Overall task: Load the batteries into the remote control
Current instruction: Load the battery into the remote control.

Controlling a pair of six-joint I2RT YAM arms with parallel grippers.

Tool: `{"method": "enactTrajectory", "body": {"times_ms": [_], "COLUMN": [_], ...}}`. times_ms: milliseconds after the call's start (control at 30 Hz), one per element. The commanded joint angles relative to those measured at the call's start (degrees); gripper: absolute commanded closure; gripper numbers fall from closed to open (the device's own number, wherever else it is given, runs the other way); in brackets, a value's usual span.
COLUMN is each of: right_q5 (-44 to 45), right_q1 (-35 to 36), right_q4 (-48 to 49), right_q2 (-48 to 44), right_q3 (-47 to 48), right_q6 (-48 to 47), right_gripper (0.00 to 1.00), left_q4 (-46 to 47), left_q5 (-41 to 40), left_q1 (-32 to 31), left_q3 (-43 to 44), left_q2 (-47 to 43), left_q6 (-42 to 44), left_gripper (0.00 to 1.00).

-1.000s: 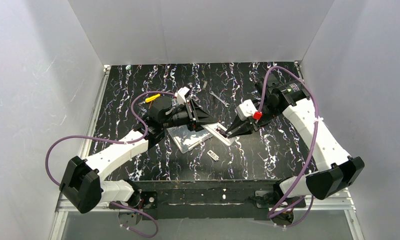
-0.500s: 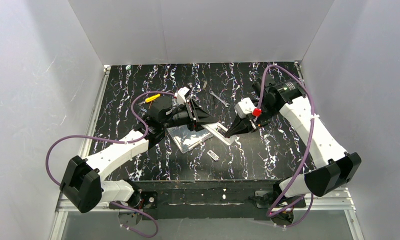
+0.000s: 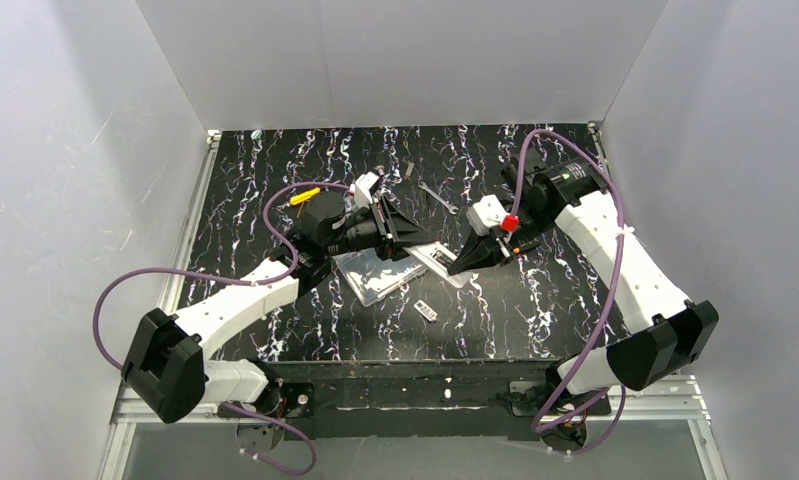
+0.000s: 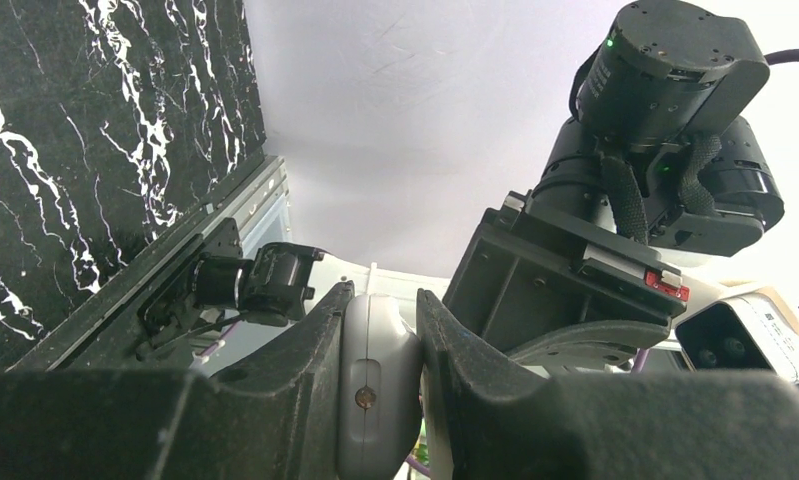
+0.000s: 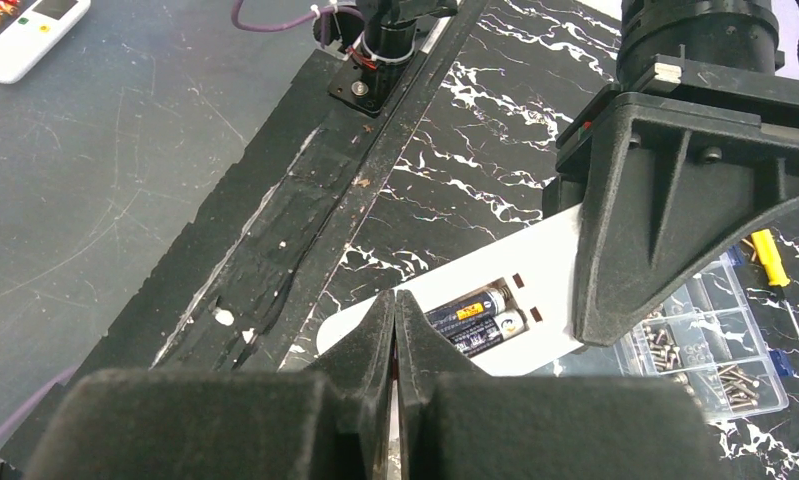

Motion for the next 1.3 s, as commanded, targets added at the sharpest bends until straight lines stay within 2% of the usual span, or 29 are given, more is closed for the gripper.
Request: {"method": "enactTrajectory", "body": {"times_ms": [0, 567, 833, 967, 1067, 1133, 1267], "right_q5": [0.26, -0.93, -8.78, -13.55, -16.06, -16.45, -12.03], "right_q1": [0.42, 0.40, 0.40, 0.40, 0.40, 0.32, 0.06], "right_q4": [-1.43, -3.80, -3.97, -1.69, 4.51, 11.81, 36.87], "right_q2": [1.40, 3.72, 1.13, -0.99, -4.01, -6.70, -14.67], "right_q3": [0.83, 3.99, 7.48, 7.88, 5.29, 1.88, -9.63], "right_q6": [-0.98, -2.80, -5.15, -6.48, -4.43, 1.88, 23.73], "right_gripper": [0.93, 0.93, 0.93, 0.88, 0.81, 0.78, 0.75], "left_q4": [8.96, 12.37, 12.54, 12.77, 12.72, 12.72, 12.68], "left_q5": [3.21, 6.51, 5.96, 5.84, 5.71, 5.66, 5.46], "left_q1": [-0.21, -0.32, -0.31, -0.29, -0.28, -0.31, -0.27], "left_q3": [1.49, 3.11, 2.47, 2.38, 2.08, 1.78, 1.52], "left_q2": [-0.54, -0.66, -0.03, 0.31, 0.25, 0.25, 0.18], "left_q6": [-2.48, -2.72, -2.84, -2.92, -2.91, -2.90, -2.75], "left_gripper": [1.00, 1.00, 1.00, 1.00, 1.00, 1.00, 1.00]}}
